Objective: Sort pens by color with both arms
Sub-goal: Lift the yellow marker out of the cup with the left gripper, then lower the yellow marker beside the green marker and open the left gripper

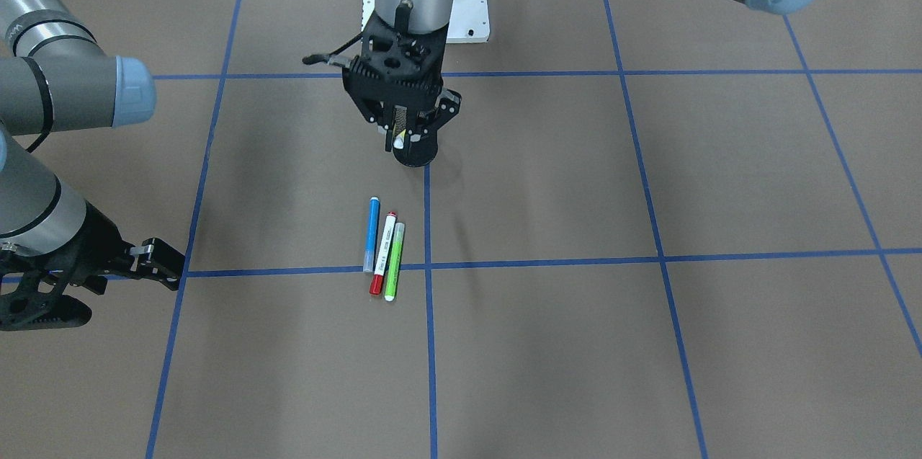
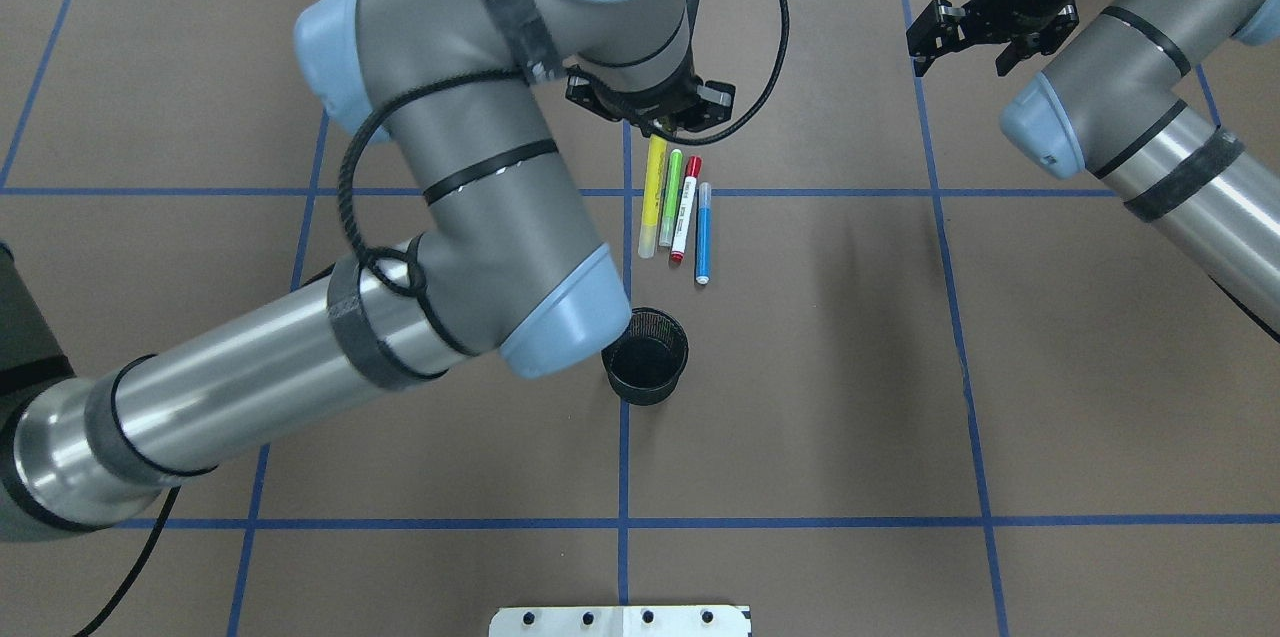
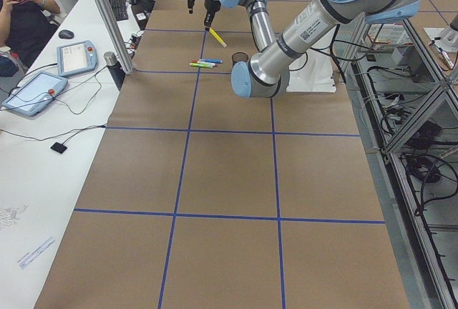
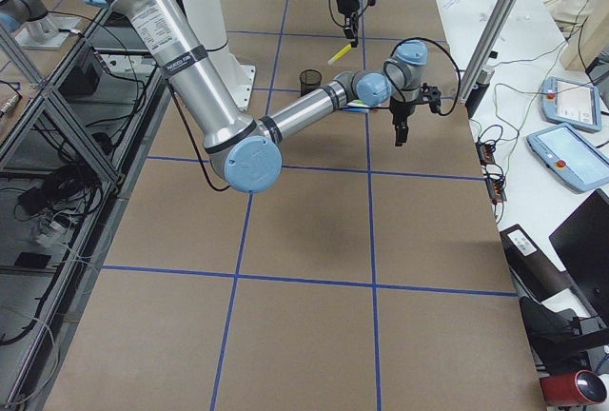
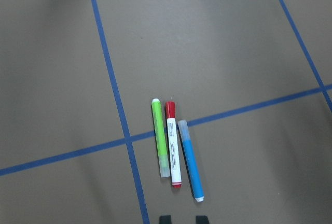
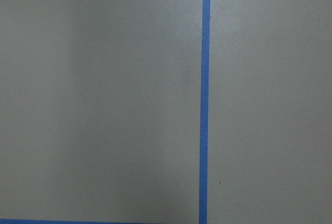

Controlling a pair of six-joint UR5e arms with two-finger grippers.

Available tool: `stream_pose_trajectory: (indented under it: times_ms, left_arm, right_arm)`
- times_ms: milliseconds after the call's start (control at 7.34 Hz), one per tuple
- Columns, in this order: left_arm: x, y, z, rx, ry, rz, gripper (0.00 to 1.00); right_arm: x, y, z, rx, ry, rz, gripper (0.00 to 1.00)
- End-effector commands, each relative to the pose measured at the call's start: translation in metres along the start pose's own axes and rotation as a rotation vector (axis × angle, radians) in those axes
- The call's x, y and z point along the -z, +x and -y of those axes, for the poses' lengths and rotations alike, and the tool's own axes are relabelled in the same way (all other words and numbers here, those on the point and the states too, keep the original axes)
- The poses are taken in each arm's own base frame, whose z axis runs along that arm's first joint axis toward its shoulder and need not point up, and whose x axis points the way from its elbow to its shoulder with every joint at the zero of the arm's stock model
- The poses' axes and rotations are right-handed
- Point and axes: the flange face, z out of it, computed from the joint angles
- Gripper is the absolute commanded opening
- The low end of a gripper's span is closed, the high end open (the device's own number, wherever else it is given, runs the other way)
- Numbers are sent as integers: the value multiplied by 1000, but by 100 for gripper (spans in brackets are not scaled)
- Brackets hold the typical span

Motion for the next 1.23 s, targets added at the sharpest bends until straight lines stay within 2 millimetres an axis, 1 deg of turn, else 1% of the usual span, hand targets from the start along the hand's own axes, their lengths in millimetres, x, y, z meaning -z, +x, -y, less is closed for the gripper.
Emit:
stream_pose_trajectory:
  times_ms: [0,136,409,545,681,818,954,1090]
  left_arm:
    - [-28,-34,68,62,-82,-6,17]
    - [-42,-51,83,66,-123,6,17]
    - [-98,-75,97,75,-154,43,17]
    - [-111,-74,101,85,-174,56,17]
    - [-121,-73,101,103,-226,45,17]
    - [-127,-70,103,118,-240,54,18]
    - [-147,-67,90,120,-283,62,18]
    - [-154,-60,82,117,-296,63,18]
  right_arm:
    - [-5,-7,-3,-4,9,10,98]
    - [-5,-5,-4,-4,9,10,98]
    - [-7,-4,-5,-2,8,8,98]
    - [-8,-3,-6,-5,8,6,98]
    - [-8,-4,-6,-4,9,7,98]
    - [-7,-3,-6,-2,11,9,98]
    - [-8,-2,-6,-4,9,7,98]
    - [-8,-2,-6,-4,9,7,98]
